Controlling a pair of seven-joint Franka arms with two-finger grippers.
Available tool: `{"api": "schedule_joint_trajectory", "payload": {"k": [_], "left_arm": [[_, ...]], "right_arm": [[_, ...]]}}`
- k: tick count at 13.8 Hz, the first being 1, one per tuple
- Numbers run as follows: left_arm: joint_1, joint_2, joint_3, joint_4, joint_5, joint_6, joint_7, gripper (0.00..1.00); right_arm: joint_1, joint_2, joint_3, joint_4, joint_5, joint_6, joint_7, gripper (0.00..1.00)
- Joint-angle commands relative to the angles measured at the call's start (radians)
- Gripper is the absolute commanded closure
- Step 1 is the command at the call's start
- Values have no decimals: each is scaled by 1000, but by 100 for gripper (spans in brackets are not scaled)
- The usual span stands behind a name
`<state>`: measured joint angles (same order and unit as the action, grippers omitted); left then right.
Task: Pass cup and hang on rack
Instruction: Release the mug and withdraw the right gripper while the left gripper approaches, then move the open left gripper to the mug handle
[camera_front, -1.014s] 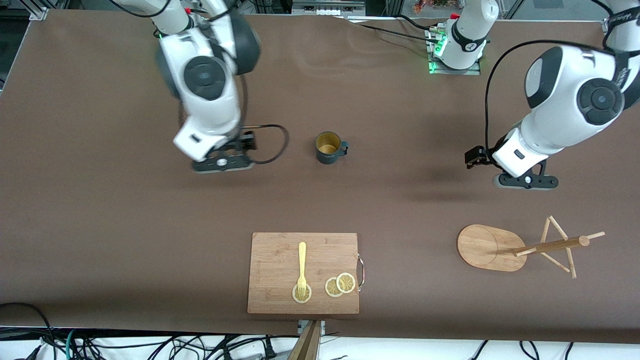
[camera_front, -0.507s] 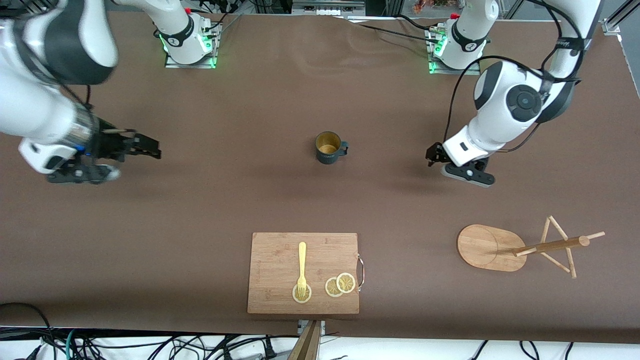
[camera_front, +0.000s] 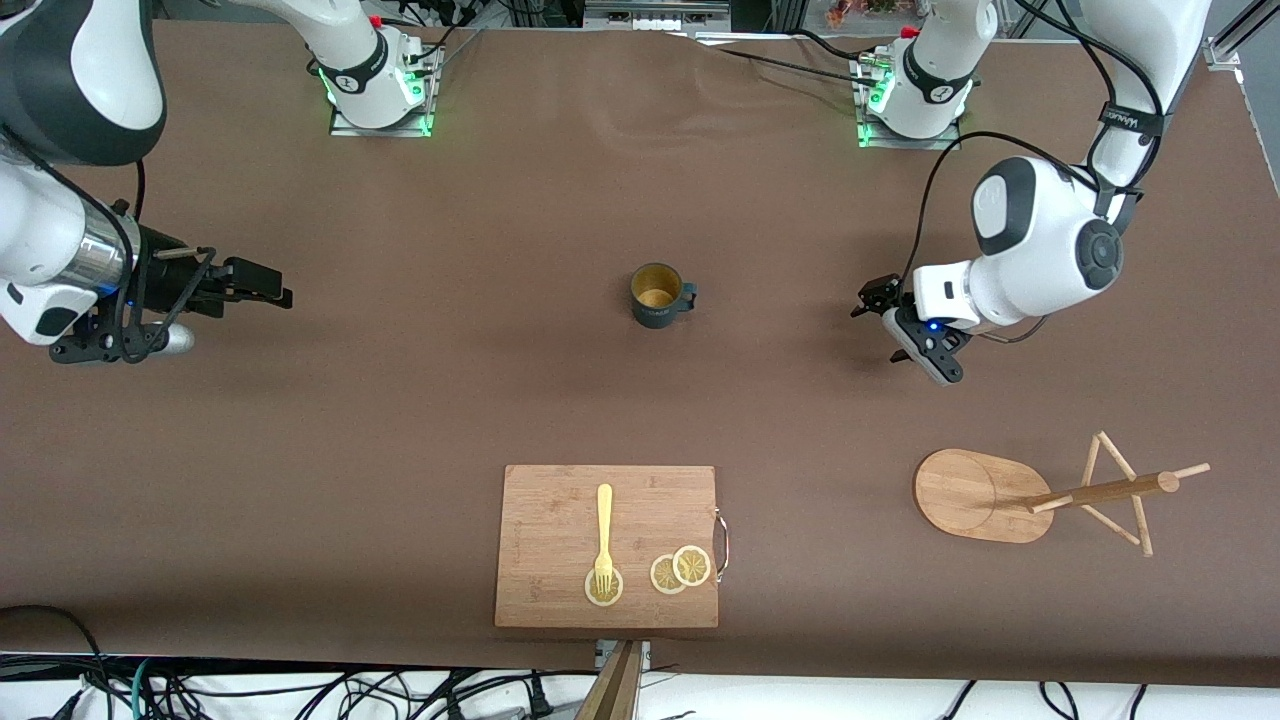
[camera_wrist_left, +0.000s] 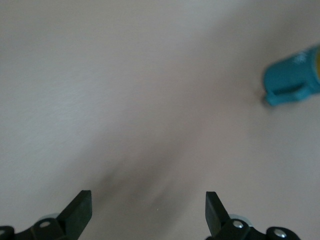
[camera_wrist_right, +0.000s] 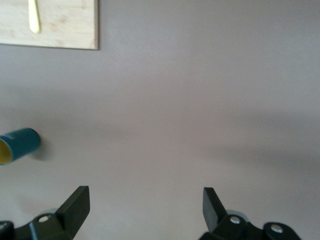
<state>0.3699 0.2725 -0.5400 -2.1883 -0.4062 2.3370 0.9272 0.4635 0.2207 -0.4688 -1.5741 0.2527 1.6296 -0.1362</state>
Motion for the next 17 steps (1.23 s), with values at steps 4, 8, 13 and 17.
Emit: {"api": "schedule_joint_trajectory", "payload": {"k": [4,8,13,17], "left_arm": [[46,25,-32,-74,-222,-5,595,0],[73,63,-38,-85,-366,-27,945,0],[109,151,-38,-85,-600,-128,1341,0],[100,237,-38,-79,-762,-142,1570,0]], "right_arm": [[-451,-131,493,-81,-236,25,-13,0],[-514,-248,535,-192,-262,64,36,0],[-514,-285,481,-192,-228,29,199,0],[-481,-276,451,-181,-222,-8,273,0]]}}
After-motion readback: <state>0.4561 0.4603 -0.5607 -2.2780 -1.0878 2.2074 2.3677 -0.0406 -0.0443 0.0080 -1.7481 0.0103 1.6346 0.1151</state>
